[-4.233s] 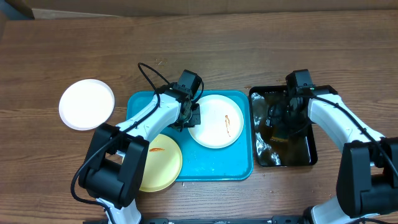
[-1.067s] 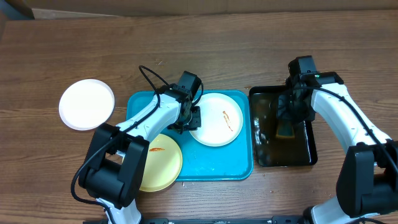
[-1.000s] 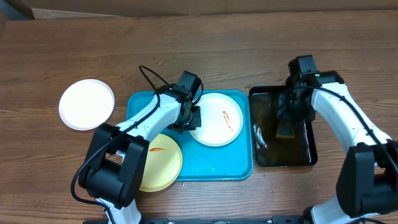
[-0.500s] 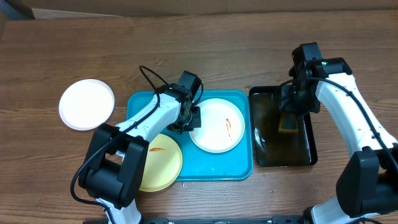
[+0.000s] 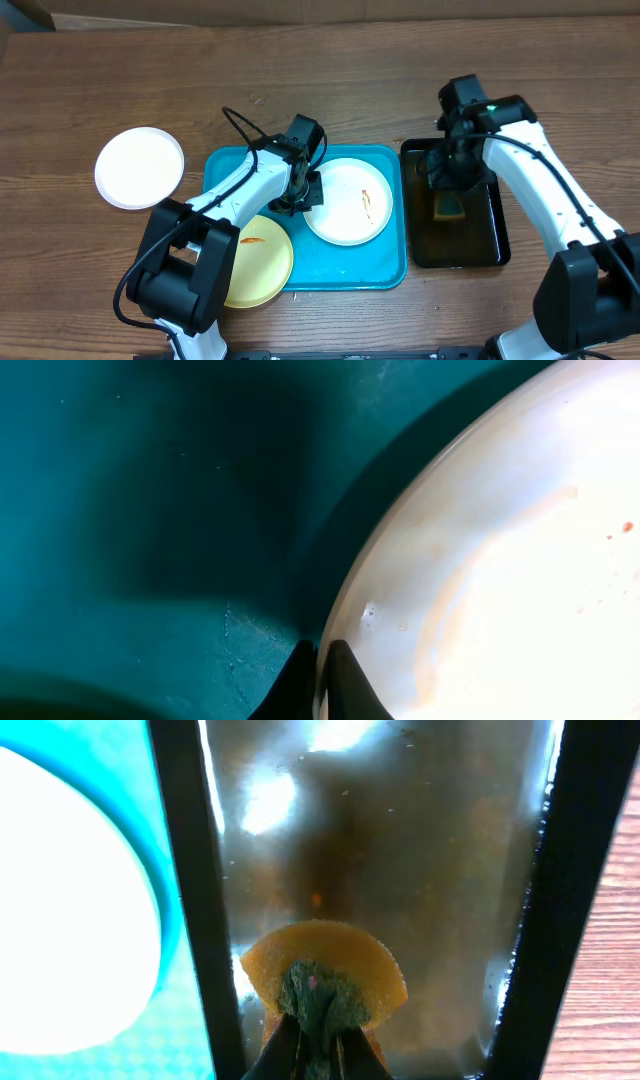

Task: Clean dirty plates on tray and stack at the side
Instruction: 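Carry the sponge with the right gripper over the white plate, then scrub the white plate with the sponge in the right gripper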

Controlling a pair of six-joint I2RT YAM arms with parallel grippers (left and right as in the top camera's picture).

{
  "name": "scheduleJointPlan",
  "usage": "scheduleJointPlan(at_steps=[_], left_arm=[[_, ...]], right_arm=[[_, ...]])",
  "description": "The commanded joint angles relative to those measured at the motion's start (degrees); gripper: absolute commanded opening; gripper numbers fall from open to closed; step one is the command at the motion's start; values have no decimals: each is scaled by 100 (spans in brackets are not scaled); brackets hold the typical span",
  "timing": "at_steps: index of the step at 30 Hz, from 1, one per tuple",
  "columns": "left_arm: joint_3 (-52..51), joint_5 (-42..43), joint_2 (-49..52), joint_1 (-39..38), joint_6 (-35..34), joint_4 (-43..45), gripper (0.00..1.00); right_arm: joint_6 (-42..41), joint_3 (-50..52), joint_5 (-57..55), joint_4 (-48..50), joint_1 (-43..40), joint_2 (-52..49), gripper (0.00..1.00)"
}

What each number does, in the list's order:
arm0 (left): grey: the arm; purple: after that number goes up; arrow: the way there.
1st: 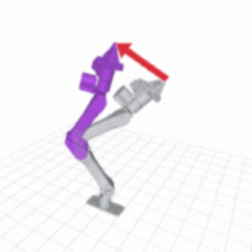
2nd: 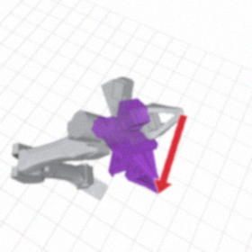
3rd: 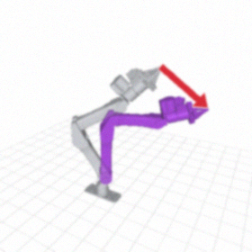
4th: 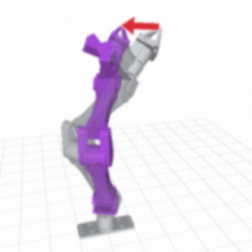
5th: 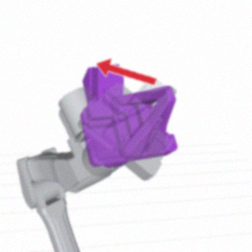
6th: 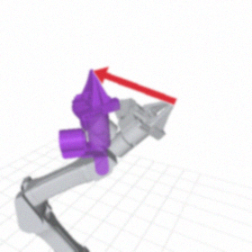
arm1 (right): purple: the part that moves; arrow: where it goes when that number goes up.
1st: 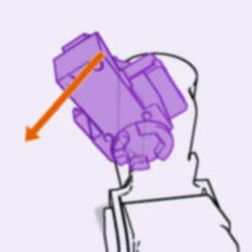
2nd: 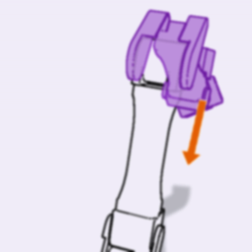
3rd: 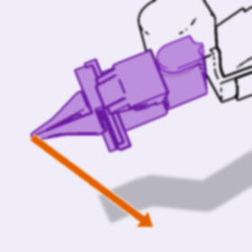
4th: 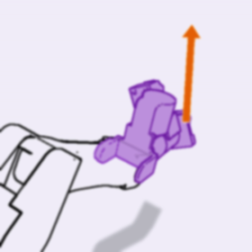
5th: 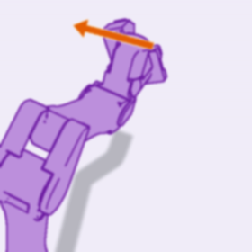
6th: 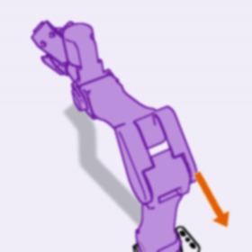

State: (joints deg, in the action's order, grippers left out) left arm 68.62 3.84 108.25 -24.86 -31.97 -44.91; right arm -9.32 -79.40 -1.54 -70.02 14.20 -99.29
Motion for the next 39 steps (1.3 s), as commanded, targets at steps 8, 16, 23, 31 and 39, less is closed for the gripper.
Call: scheduleJointPlan(at_steps=[8, 16, 23, 31, 39], left_arm=[[50, -227, 7, 160, -295, -50, 4], [50, -195, 7, 160, -275, -50, 5], [50, -164, 7, 160, -273, -48, 5], [50, -129, 7, 160, -227, -31, 5], [50, -127, 7, 160, -225, -28, 5]], right_arm=[[-92, -168, 76, 957, 785, 24, 4], [-205, -166, 70, 1814, 1349, -127, 4], [-271, -162, 74, 1919, 1506, -743, 4], [-514, -162, 76, 2000, 1604, -1414, 4], [-1482, -157, 527, 1974, 1617, -1928, 4]])
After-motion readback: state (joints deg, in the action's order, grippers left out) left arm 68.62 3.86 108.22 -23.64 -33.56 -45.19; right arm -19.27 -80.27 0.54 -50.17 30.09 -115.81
